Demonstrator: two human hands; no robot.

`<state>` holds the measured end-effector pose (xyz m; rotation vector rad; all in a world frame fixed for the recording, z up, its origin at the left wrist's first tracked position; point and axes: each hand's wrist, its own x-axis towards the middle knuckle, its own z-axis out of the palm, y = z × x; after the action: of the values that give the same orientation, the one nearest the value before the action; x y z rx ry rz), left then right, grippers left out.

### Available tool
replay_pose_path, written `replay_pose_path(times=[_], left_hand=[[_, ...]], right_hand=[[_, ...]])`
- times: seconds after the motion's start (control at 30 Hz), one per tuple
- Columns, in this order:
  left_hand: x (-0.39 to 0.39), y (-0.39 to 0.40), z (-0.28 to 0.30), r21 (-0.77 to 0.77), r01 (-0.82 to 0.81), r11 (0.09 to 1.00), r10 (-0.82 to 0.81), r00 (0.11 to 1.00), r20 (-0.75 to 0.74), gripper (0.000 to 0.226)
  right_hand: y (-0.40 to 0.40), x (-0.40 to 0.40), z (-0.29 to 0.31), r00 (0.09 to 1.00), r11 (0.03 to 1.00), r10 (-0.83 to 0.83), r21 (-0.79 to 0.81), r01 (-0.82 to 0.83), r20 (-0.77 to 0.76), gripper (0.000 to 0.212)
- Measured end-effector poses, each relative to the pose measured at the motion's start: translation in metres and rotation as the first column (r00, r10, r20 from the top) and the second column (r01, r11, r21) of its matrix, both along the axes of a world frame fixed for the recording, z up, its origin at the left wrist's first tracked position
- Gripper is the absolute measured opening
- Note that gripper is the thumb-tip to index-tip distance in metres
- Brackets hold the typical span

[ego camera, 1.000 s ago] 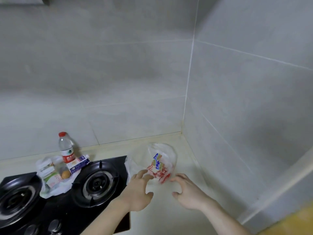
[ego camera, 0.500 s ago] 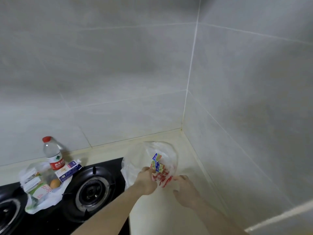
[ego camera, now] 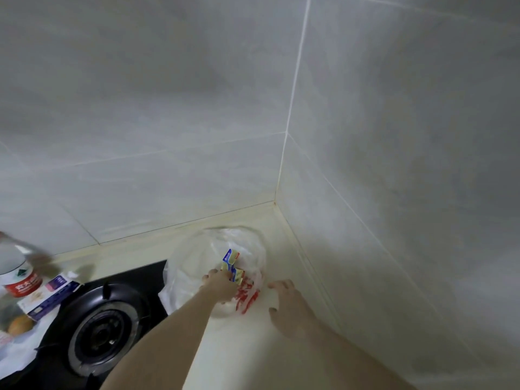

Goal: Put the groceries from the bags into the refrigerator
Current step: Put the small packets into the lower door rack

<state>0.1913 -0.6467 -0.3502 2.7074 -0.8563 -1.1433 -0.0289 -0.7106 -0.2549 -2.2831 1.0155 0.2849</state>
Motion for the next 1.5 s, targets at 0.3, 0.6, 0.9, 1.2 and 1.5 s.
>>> replay_pose_path(times=[0.3,0.6,0.9,1.2,1.5], left_hand=[[0.010,-0.009,-0.021,-0.092,-0.176,0.980,0.169,0.982,-0.078,0.047],[-0.026,0.034,0.070,-0.427,-0.426,0.798,0.340,0.902,-0.266,0.041],[-0.056,0.097,0.113,-0.500,-0.538,0.679,0.407,0.842,-0.353,0.043],[-0.049,0.102,0.129,-0.503,-0.535,0.679,0.417,0.845,-0.335,0.046],[-0.052,0.117,0.164,-0.584,-0.472,0.660,0.341,0.881,-0.327,0.031]], right_hand=[[-0.023,0.008,-0.008,0.997,0.997,0.079,-0.001,-0.079,0.001,0.054],[-0.043,0.079,-0.039,0.979,0.980,0.194,0.057,-0.190,-0.067,0.044],[-0.045,0.112,-0.065,0.987,0.989,0.150,-0.001,-0.150,-0.050,0.065],[-0.038,0.122,-0.079,0.989,0.986,0.148,-0.073,-0.148,-0.011,0.057],[-0.011,0.050,-0.025,0.844,0.935,-0.350,0.207,0.288,0.406,0.029]])
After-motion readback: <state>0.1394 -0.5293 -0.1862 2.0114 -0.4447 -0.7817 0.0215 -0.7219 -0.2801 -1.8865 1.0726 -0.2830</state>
